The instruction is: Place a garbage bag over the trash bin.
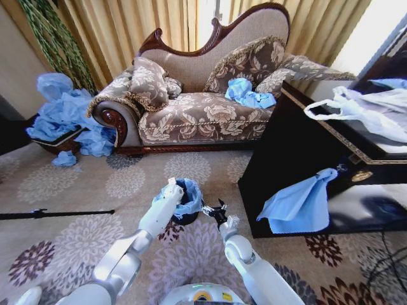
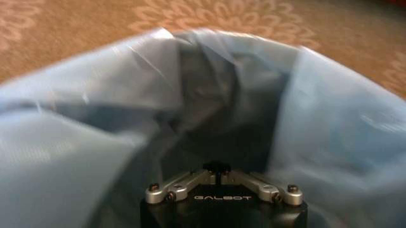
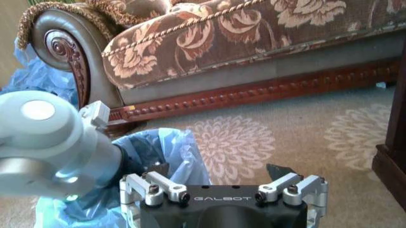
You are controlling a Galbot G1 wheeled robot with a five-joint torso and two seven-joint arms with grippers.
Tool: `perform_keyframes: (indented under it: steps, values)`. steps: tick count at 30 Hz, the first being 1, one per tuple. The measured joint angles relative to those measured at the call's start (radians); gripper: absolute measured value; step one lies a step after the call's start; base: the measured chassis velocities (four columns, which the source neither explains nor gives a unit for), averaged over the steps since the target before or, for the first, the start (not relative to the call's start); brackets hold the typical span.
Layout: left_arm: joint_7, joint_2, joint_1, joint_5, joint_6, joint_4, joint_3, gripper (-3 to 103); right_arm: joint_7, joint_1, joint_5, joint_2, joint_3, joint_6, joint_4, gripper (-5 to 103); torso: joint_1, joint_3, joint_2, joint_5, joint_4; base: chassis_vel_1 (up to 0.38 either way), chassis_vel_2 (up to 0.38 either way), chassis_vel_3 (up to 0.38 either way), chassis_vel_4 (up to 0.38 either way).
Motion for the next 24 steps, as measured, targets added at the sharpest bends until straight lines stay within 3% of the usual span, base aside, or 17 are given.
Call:
perform_keyframes:
  steps: [5, 10, 12, 14, 16, 17, 18, 21, 24]
  values:
    - [-0.009, 0.027, 0.057, 0.002, 0.001, -0.112, 0.004, 0, 0.005, 0.000, 0.011, -0.014, 0.005, -0.001, 0.017, 100, 0.000, 0.000, 0.000, 0.0000, -0.0001, 0.000, 0.000, 0.000, 0.000]
    - [0.005, 0.082, 0.141, 0.083, -0.026, -0.269, 0.004, 0, 0.008, -0.013, 0.022, -0.029, 0.022, 0.000, 0.035, 100, 0.000, 0.000, 0.000, 0.0001, 0.0004, 0.000, 0.000, 0.000, 0.000]
    - [0.025, 0.117, 0.199, 0.102, -0.044, -0.391, -0.004, 0, 0.011, -0.023, 0.026, -0.041, 0.029, 0.000, 0.051, 100, 0.000, 0.000, 0.000, 0.0001, 0.0001, 0.000, 0.000, 0.000, 0.000]
    - [0.056, 0.135, 0.232, 0.106, -0.068, -0.458, -0.012, 0, 0.013, -0.029, 0.030, -0.049, 0.031, 0.000, 0.063, 100, 0.000, 0.000, 0.000, 0.0001, 0.0000, 0.000, 0.000, 0.000, 0.000]
    - [0.128, 0.162, 0.284, 0.123, -0.118, -0.551, -0.032, 0, 0.015, -0.041, 0.031, -0.057, 0.035, 0.000, 0.084, 100, 0.000, 0.000, 0.000, -0.0002, 0.0000, 0.000, 0.000, 0.000, 0.000]
    - [0.190, 0.187, 0.329, 0.160, -0.172, -0.626, -0.051, 0, 0.016, -0.057, 0.030, -0.060, 0.043, 0.000, 0.105, 100, 0.000, 0.000, 0.000, -0.0002, 0.0001, 0.000, 0.000, 0.000, 0.000]
    - [0.190, 0.187, 0.329, 0.160, -0.172, -0.626, -0.051, 0, 0.016, -0.057, 0.030, -0.060, 0.043, 0.000, 0.105, 100, 0.000, 0.000, 0.000, -0.0002, 0.0001, 0.000, 0.000, 0.000, 0.000]
    - [0.271, 0.263, 0.419, 0.271, -0.268, -0.797, -0.094, -2, 0.017, -0.100, 0.018, -0.071, 0.061, 0.000, 0.157, 100, 0.000, 0.000, 0.000, 0.0002, 0.0000, 0.000, 0.000, 0.000, 0.000]
    - [0.304, 0.316, 0.473, 0.348, -0.307, -0.881, -0.121, 8, 0.011, -0.133, 0.008, -0.081, 0.080, -0.001, 0.194, 100, 0.000, 0.000, 0.000, 0.0001, 0.0001, 0.000, 0.000, 0.000, 0.000]
